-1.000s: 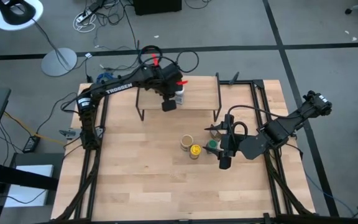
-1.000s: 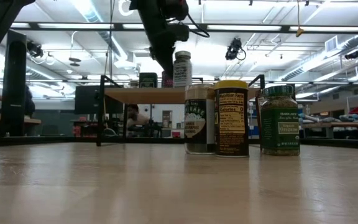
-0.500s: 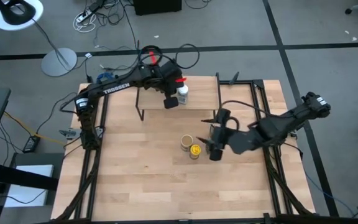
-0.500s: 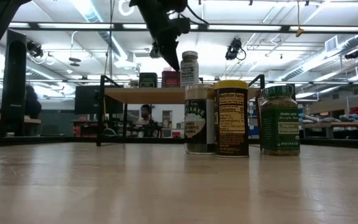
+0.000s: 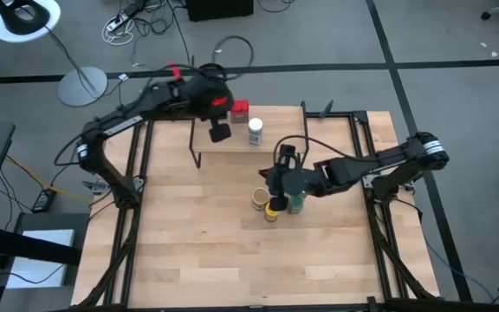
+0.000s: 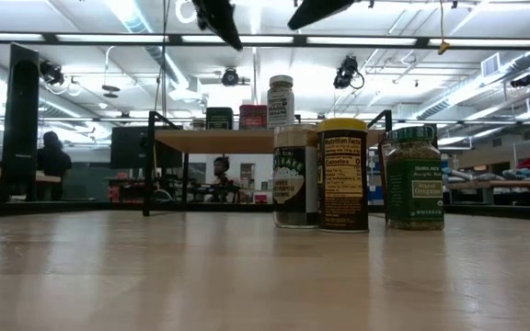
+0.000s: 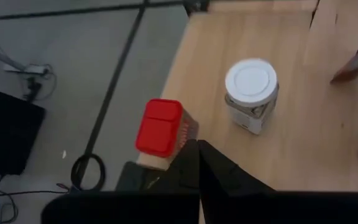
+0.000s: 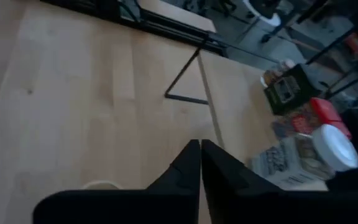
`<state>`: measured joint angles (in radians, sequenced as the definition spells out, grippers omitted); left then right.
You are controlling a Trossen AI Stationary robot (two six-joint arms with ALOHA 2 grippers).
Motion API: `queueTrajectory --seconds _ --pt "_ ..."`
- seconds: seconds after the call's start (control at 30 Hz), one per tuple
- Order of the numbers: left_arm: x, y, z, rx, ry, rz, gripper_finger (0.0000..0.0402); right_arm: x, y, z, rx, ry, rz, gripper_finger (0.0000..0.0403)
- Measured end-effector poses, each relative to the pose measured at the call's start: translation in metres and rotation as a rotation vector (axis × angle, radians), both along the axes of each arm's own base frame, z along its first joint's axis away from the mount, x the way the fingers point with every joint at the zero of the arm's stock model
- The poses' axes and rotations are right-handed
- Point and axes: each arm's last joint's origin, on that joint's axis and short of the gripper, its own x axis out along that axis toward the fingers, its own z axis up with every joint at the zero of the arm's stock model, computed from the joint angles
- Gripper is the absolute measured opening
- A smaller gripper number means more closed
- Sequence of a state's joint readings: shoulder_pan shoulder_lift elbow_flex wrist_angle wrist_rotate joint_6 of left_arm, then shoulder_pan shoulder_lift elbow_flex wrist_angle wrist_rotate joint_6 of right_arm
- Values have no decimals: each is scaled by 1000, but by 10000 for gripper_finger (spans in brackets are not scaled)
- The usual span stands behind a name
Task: Shelf spices
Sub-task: Put the white seasoning bottle on the shelf
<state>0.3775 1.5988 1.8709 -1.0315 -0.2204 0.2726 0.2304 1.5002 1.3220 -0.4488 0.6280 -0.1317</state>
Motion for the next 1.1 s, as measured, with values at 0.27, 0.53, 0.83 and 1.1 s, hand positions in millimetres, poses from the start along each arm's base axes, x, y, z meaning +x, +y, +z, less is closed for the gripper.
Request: queueTrajectory --seconds 0.27,0.53,0.83,1.1 --pt "-52 -22 36 -12 -115 45 0 22 -44 -14 20 15 -63 1" --pt "-100 -41 56 -43 -210 79 0 39 -88 -35 72 50 -108 1" --pt "-129 -52 49 -40 -239 112 0 51 -116 -64 79 122 -181 0" --pt "-138 -56 8 -62 -241 133 0 52 -135 -70 65 129 -237 0"
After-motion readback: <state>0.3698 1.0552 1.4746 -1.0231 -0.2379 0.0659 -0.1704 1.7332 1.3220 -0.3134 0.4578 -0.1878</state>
